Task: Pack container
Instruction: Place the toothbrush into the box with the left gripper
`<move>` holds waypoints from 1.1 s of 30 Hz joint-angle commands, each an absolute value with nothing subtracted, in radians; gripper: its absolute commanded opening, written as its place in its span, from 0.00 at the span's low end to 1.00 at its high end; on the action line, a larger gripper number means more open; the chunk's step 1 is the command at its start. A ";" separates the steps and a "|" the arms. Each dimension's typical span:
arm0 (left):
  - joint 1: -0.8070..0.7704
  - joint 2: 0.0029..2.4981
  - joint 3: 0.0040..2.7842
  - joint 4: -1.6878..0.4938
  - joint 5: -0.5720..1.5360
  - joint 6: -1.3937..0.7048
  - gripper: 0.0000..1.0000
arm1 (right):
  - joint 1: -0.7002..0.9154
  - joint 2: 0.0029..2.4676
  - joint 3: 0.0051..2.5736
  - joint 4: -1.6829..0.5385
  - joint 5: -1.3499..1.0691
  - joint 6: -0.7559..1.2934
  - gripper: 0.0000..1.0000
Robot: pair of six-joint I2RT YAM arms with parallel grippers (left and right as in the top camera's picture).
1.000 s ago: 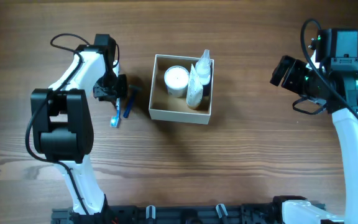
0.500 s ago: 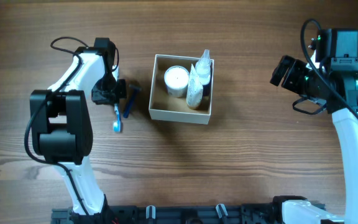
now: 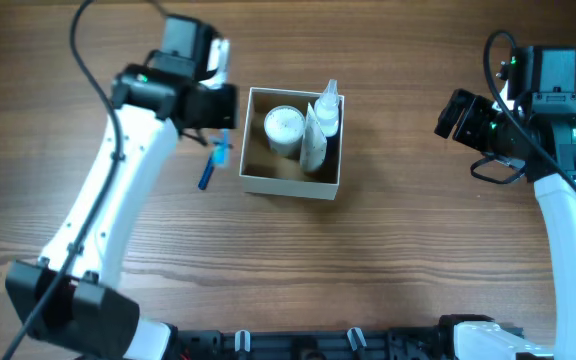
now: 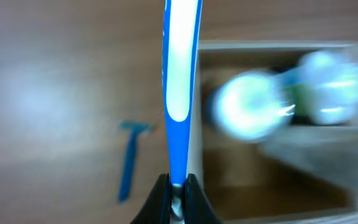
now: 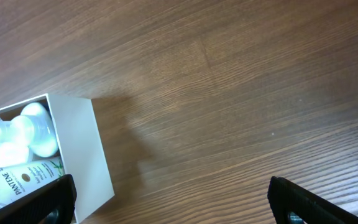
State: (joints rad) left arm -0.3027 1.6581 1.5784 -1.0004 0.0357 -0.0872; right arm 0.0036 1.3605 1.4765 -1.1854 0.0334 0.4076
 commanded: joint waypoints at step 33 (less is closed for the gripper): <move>-0.333 1.729 1.571 -1.051 -0.064 -0.187 0.56 | 0.001 1.364 1.477 -1.182 0.024 0.422 1.00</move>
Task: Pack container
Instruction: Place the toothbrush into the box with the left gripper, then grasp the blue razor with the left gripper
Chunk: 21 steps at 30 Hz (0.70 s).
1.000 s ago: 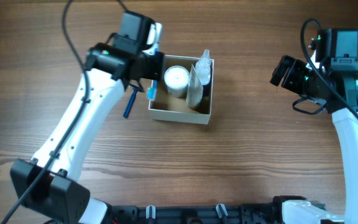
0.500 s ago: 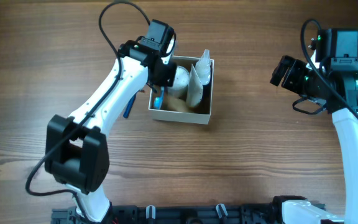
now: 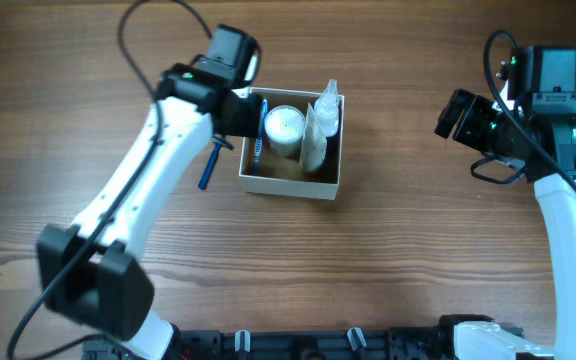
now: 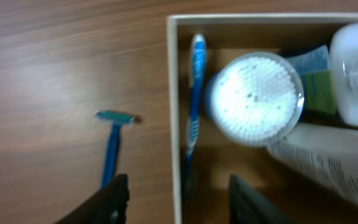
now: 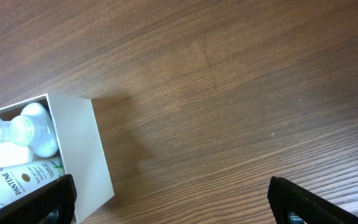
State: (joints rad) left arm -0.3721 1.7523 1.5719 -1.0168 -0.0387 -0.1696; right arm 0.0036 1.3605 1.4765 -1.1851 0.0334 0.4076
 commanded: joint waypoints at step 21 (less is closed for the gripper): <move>-0.184 2.115 1.462 -1.020 0.044 -0.081 0.53 | 0.001 1.364 1.477 -1.183 0.024 0.422 1.00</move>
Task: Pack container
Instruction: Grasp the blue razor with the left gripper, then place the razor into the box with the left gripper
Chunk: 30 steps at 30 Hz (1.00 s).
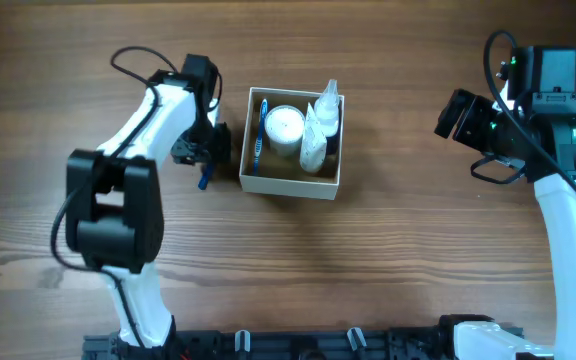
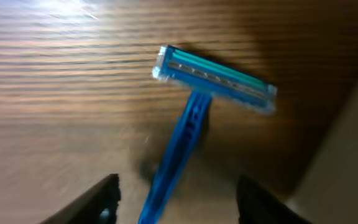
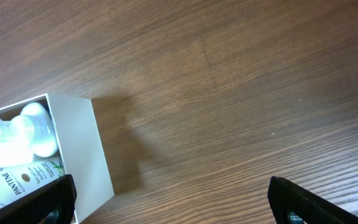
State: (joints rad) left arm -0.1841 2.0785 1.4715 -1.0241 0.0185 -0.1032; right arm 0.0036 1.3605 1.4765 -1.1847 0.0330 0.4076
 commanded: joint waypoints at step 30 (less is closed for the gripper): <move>-0.242 1.711 1.545 -1.073 0.104 -0.123 0.04 | 0.001 1.364 1.477 -1.183 0.024 0.422 1.00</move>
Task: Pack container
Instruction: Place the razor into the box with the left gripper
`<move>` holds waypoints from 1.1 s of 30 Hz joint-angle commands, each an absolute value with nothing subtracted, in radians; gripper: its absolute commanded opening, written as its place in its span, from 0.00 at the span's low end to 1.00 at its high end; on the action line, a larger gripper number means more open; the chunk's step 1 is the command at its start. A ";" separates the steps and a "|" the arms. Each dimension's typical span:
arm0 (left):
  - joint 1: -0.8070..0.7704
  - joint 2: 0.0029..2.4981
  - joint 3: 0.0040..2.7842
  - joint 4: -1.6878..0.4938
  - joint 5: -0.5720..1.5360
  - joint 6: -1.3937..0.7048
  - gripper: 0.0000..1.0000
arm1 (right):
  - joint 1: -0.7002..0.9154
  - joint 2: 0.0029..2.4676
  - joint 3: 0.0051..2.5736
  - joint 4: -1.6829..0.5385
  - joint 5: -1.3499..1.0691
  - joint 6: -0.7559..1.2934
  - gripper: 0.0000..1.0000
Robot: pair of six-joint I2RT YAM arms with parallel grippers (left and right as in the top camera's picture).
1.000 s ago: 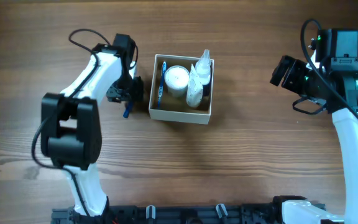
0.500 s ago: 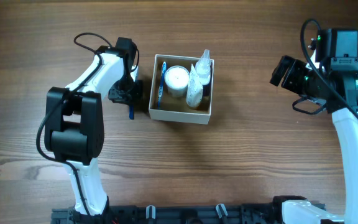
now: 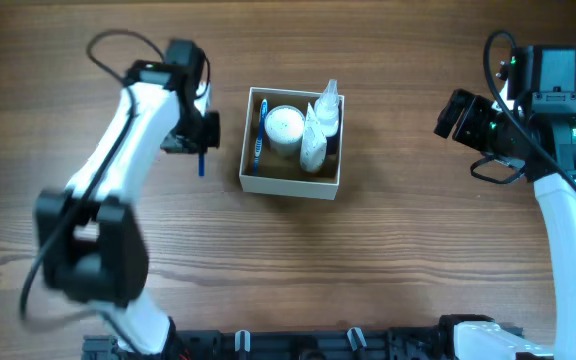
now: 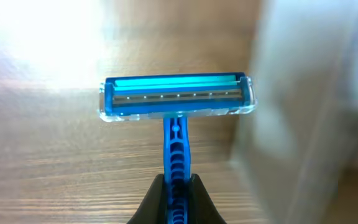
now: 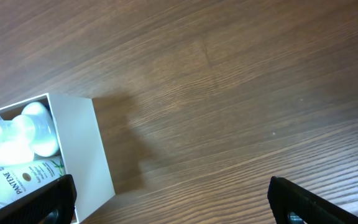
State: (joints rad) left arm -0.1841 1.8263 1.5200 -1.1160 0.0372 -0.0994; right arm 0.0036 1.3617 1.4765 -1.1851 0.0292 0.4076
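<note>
A white open box [image 3: 291, 188] stands mid-table, holding a blue toothbrush [image 3: 259, 138], a round white jar [image 3: 283, 127], a tube [image 3: 314, 148] and a clear bottle [image 3: 328, 108]. My left gripper [image 4: 176, 186] is shut on the handle of a blue razor [image 4: 176, 106], head pointing away, above the wood just left of the box [image 4: 303, 93]. From overhead the razor [image 3: 201, 162] shows below the left gripper [image 3: 190, 133]. My right gripper [image 5: 169, 205] hangs open far right over bare wood, nothing between its fingers.
The box corner [image 5: 82, 155] with the bottle and a Pantene tube [image 5: 17, 180] shows at the left of the right wrist view. Brown wooden table [image 3: 418, 250] all around. The right arm [image 3: 528, 110] stays at the right edge.
My left gripper, then open over the razor lying on the table, is now shut on its handle and holds it lifted. The right arm has not moved.
My left gripper held the toothbrush beside the box while the razor lay on the table. Then the toothbrush stood in the box and the gripper was open. It was then low over the razor, and now grips it.
</note>
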 commanded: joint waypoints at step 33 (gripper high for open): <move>-0.318 1.694 1.623 -1.042 -0.050 -0.233 0.65 | 0.001 1.364 1.477 -1.182 0.024 0.422 1.00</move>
State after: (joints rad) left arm -0.3672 1.8099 1.5612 -1.0161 -0.0299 -0.2008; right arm 0.0036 1.3617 1.4765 -1.1854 0.0292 0.4076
